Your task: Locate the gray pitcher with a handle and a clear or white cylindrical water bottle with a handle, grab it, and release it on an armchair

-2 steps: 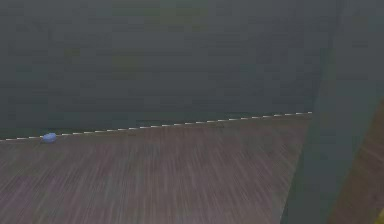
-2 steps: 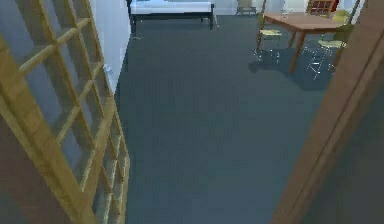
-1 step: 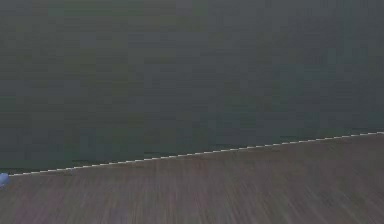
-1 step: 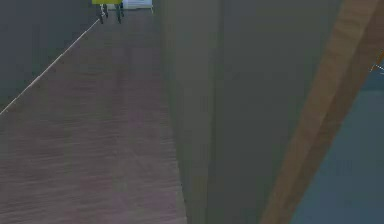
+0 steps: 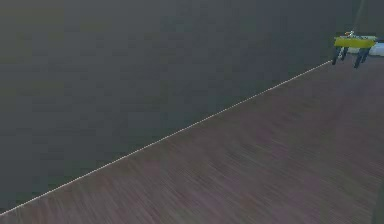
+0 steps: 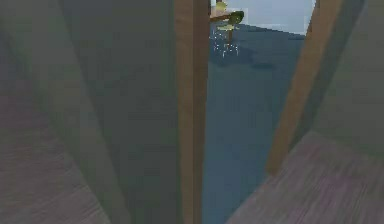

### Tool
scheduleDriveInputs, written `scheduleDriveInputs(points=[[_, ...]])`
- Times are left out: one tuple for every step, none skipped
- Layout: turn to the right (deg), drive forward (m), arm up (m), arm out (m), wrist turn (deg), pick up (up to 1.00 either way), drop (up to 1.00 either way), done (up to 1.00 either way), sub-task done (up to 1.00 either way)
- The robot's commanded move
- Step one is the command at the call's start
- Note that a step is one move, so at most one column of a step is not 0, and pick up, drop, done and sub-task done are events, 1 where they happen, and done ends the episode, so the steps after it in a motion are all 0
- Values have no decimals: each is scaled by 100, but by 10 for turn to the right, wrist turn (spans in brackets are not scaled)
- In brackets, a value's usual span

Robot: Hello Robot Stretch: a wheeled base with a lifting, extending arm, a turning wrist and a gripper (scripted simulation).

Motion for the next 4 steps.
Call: scheduleDriveInputs(points=[[0, 25, 0, 0, 0, 0, 0, 0, 0], [450, 0, 0, 0, 0, 0, 0, 0, 0], [0, 100, 0, 0, 0, 0, 0, 0, 0], [0, 100, 0, 0, 0, 0, 0, 0, 0]])
